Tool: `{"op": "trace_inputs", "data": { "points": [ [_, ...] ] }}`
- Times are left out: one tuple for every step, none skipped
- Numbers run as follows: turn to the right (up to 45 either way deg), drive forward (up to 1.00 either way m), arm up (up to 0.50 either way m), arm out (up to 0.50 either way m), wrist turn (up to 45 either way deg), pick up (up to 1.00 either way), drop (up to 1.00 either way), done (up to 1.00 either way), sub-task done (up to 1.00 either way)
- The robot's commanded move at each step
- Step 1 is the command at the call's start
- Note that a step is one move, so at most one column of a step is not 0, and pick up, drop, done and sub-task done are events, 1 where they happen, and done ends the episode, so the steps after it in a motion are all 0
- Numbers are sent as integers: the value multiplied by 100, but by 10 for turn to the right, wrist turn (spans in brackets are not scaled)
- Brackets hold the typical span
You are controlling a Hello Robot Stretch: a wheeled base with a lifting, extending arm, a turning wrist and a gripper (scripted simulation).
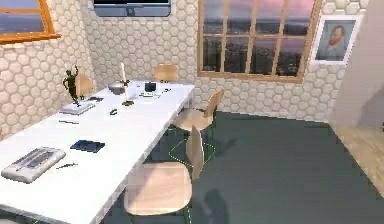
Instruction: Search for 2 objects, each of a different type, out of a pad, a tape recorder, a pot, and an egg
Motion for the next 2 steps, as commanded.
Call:
{"op": "trace_inputs", "data": {
  "points": [
    [-420, 0, 0, 0, 0, 0, 0, 0, 0],
    [0, 0, 0, 0, 0, 0, 0, 100, 0]
  ]
}}
